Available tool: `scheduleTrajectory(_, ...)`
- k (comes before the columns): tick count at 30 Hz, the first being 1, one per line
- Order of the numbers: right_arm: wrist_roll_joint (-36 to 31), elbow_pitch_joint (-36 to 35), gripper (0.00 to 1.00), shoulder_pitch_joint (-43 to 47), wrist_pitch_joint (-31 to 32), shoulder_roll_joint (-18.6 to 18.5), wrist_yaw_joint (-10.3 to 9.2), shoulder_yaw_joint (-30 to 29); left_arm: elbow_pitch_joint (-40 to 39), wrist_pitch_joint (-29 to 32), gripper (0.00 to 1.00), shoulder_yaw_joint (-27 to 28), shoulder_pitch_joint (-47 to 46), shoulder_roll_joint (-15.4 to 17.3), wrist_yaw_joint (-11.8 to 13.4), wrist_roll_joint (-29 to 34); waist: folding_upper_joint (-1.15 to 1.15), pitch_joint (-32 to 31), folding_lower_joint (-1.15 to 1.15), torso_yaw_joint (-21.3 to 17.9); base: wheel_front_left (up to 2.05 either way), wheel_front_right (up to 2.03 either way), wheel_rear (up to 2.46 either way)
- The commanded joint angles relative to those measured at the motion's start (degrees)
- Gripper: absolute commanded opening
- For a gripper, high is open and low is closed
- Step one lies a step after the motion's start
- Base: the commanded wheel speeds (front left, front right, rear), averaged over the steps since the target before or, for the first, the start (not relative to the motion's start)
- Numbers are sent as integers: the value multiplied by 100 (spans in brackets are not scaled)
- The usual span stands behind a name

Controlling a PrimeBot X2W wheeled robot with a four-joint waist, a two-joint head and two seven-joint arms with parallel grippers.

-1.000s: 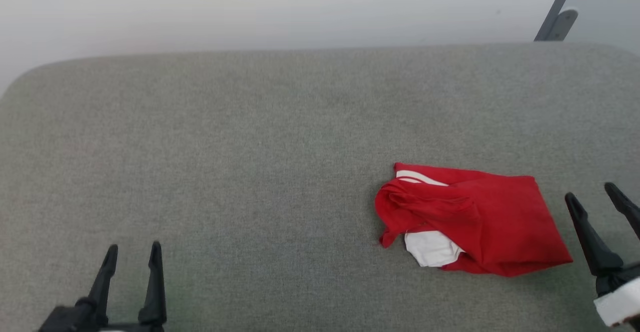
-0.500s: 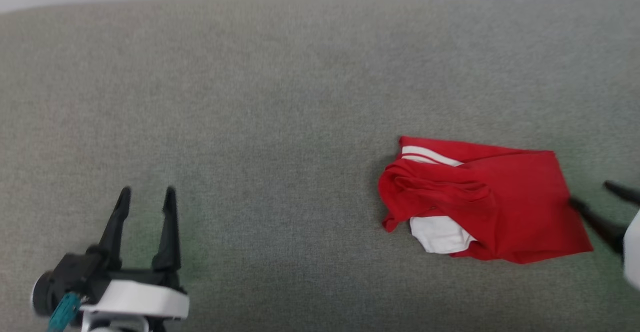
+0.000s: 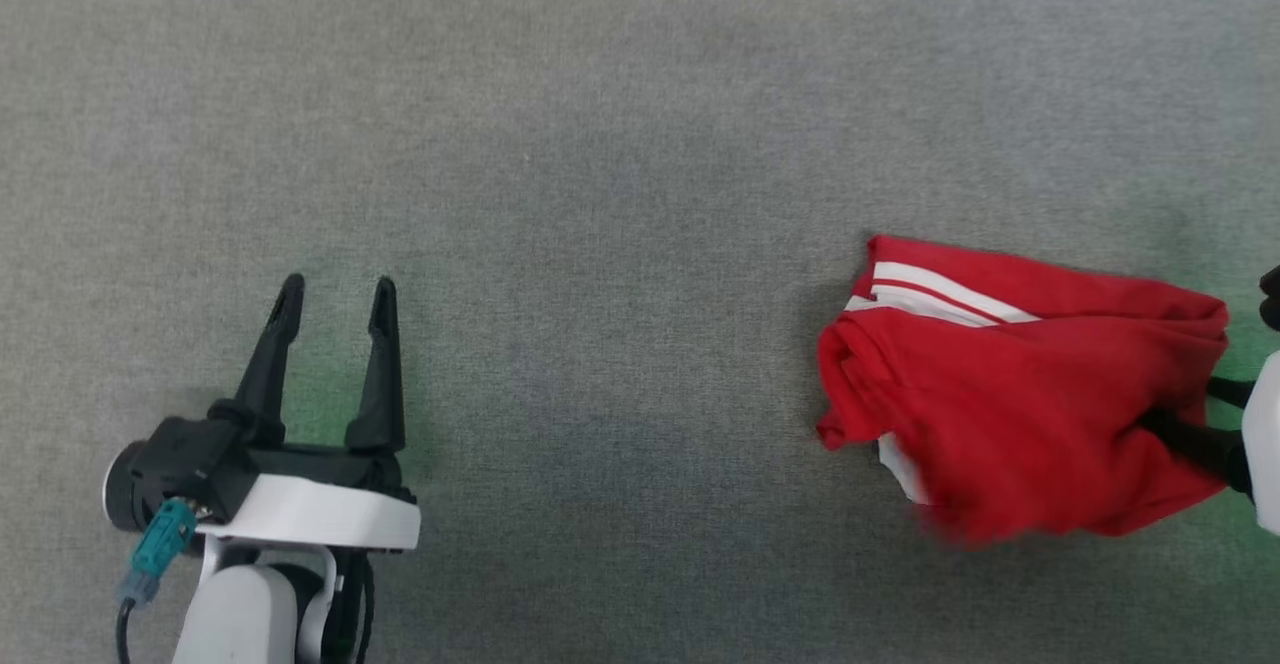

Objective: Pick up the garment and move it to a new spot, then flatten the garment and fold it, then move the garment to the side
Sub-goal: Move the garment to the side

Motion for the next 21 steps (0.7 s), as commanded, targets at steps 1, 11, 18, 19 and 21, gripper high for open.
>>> scheduleTrajectory(1,-19,78,100,23,68,143,-1,97,10,-26,100,-10,-128,20,-18,3,0,118,0,82,0,0,0)
scheduleTrajectory(11,-90,101,0,65,-33,374,-2,-14,75,-26,100,-53,-301,41,-18,32,0,191,0,1,0,0,0)
scheduleTrajectory(18,-108,97,0,67,-446,396,-16,-473,52,-26,100,-196,-403,219,-18,96,0,93,0,-348,0,0,0)
scheduleTrajectory(19,-102,94,0,80,-537,410,-16,-585,55,-26,100,-229,-422,266,-18,82,0,77,0,-423,0,0,0)
scheduleTrajectory(21,-100,90,0,118,-744,435,-13,-803,71,-26,100,-309,-472,343,-18,81,0,59,0,-581,0,0,0)
